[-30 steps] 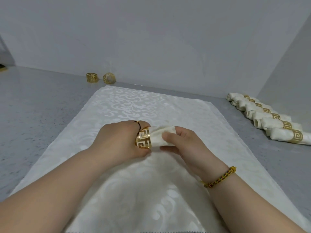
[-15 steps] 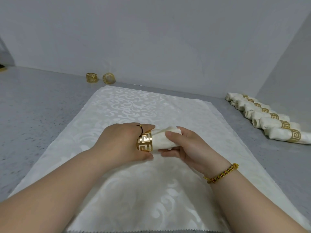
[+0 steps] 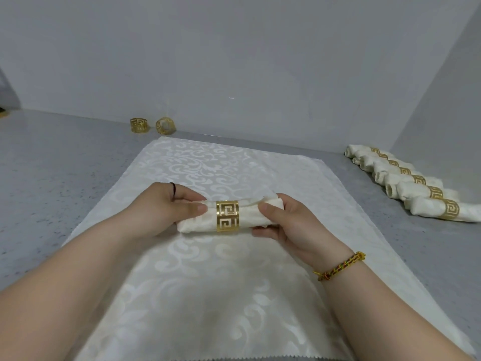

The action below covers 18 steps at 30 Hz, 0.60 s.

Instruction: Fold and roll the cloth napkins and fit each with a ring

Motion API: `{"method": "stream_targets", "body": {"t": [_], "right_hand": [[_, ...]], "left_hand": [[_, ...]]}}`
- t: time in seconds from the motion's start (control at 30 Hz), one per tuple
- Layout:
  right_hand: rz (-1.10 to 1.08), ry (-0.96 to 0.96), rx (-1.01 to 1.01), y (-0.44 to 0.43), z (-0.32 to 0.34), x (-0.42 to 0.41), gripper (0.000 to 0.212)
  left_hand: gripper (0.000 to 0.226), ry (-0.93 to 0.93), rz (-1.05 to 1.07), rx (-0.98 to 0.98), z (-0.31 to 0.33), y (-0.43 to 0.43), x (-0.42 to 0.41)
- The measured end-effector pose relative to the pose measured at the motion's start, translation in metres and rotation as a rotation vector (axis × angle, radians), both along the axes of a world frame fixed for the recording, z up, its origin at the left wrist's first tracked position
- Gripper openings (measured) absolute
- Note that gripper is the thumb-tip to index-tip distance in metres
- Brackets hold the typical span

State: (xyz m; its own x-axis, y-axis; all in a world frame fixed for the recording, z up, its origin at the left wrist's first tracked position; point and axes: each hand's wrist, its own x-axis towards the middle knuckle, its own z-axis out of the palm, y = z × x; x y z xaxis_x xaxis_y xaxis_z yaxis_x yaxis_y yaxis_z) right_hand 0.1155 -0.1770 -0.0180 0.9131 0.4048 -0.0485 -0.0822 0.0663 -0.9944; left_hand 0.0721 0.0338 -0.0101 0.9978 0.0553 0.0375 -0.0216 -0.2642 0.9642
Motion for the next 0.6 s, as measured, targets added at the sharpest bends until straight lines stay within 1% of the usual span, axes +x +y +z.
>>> {"method": "stream_targets", "body": {"t": [0.1, 0.17, 0.2, 0.3, 0.33, 0.37, 0.43, 0.6], "right_hand": [[-0.059, -0.104, -0.114, 0.000, -0.003, 0.002, 0.007], [-0.084, -0.111, -0.136, 0.000, -0.005, 0.004, 0.008], [-0.099, -0.110, -0.146, 0.001, -0.006, 0.004, 0.007], [-0.151, -0.116, -0.189, -0.001, -0.006, 0.005, 0.006], [-0.156, -0.112, -0.194, -0.001, -0.006, 0.005, 0.005], [-0.157, -0.108, -0.200, -0.001, -0.005, 0.004, 0.004], [-0.139, -0.092, -0.209, -0.001, -0.005, 0.002, 0.004], [-0.148, -0.082, -0.135, -0.002, 0.002, -0.003, 0.003]], "left_hand": [[0.010, -0.050, 0.030, -0.001, -0.002, -0.003, 0.001], [0.010, -0.069, 0.020, 0.090, -0.003, -0.004, 0.000], [0.012, -0.055, -0.018, 0.163, -0.003, -0.005, -0.003], [0.040, -0.033, -0.179, 0.443, -0.004, -0.010, -0.007], [0.045, -0.051, -0.185, 0.503, -0.005, -0.011, -0.008], [0.044, -0.074, -0.166, 0.531, -0.005, -0.012, -0.008], [0.038, -0.107, -0.104, 0.518, -0.005, -0.012, -0.007], [0.031, -0.153, -0.087, 0.327, -0.001, -0.015, -0.008]]}}
